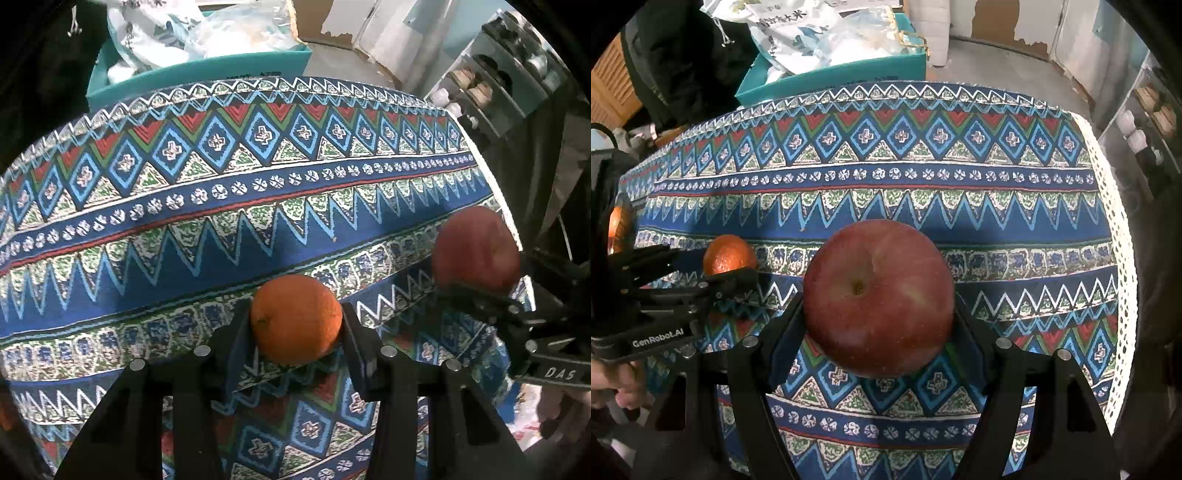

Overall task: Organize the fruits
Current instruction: 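Lift and carry the apple with the right tool while the left tool carries the tangerine to the plate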

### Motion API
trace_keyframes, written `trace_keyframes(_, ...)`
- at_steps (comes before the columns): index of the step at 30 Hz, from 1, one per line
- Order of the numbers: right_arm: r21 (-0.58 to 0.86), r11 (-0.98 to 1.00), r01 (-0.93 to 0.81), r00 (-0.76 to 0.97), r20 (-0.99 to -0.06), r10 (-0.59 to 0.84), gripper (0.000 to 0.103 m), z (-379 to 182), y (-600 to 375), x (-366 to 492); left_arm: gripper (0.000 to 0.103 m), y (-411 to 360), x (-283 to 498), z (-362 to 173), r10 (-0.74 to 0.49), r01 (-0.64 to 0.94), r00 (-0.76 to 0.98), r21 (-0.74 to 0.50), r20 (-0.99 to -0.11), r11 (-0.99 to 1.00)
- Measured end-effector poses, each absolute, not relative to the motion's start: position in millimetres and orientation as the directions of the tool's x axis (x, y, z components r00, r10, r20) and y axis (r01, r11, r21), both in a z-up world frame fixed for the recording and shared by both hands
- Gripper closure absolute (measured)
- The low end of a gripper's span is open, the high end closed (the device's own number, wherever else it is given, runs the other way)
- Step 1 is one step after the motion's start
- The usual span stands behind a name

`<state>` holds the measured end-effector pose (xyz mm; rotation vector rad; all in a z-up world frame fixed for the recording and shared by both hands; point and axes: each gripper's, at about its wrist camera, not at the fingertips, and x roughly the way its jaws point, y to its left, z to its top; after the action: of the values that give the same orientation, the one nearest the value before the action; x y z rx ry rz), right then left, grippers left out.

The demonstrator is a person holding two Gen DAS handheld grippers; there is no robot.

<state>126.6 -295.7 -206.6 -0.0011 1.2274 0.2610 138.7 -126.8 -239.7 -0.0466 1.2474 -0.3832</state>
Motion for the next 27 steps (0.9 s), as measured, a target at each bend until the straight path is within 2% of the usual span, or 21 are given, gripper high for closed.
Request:
trace_keyframes(6,0.126,0.969,-0.213,0.336,-0.922,0.194,0.029,-195.2,-292.4,126.1,0.057,-120.7,133.1,-229.9,-0.288,0.25,0.294,-0.217,-0.912,0.943)
trace_keyframes(27,0.13,0.946,-0.296,0.47,-0.843,0.263,0.029,-102.6,-254.4,105.2,0.057,-92.9,92.1,-125.6,-0.294,0.274,0.466,-0.18,-0.834,0.945)
